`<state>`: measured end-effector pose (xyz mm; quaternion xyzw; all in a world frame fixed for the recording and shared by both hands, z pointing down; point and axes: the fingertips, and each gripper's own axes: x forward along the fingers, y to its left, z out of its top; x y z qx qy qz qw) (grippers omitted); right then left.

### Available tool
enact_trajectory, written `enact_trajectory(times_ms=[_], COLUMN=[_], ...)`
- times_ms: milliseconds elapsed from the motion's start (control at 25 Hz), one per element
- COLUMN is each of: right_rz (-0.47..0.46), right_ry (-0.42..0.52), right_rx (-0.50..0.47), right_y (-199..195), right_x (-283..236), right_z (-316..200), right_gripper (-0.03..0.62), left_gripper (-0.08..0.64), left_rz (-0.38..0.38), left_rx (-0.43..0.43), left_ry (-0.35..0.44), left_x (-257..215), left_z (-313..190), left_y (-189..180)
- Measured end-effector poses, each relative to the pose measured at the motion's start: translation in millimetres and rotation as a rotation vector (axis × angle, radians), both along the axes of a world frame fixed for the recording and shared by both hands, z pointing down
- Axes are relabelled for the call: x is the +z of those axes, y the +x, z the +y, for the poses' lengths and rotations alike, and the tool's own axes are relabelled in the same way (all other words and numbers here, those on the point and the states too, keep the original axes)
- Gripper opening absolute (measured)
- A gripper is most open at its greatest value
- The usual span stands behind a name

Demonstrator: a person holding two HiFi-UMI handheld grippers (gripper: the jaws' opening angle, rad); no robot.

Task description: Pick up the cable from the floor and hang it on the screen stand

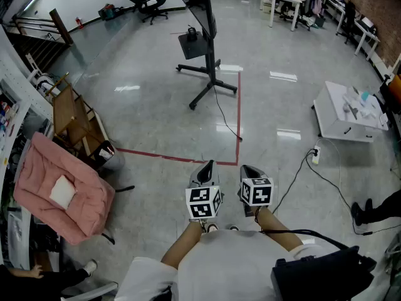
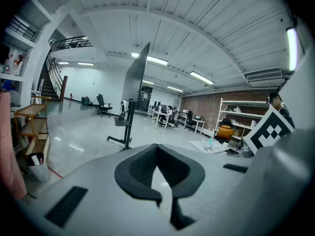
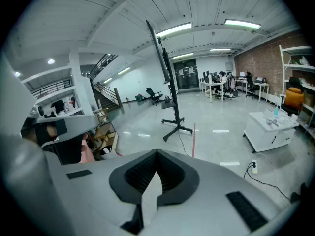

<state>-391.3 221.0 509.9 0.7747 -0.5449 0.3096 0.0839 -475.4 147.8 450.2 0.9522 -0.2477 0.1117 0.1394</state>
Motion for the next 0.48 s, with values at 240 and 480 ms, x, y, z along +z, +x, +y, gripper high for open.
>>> enact_trajectory(times_ms=[240,480], right_rz=[0.002,-0.009], right_ry=[-0.01,-0.003], right_rx=[0.008,0.019], right_y=[-2.6,-4.6], right_x=[2.0,2.1], right_z=[-2.1,-8.6], right_gripper=[0.017,0.017], left_gripper=[0.003,0.003], left_rz=[0.007,0.011], left_rx=[0.008,0.027], left_ry=[-0.016,-0.025], left_x=[2.9,5.1], left_z=[-4.5,-9.8], left_y=[-1.1,1.1])
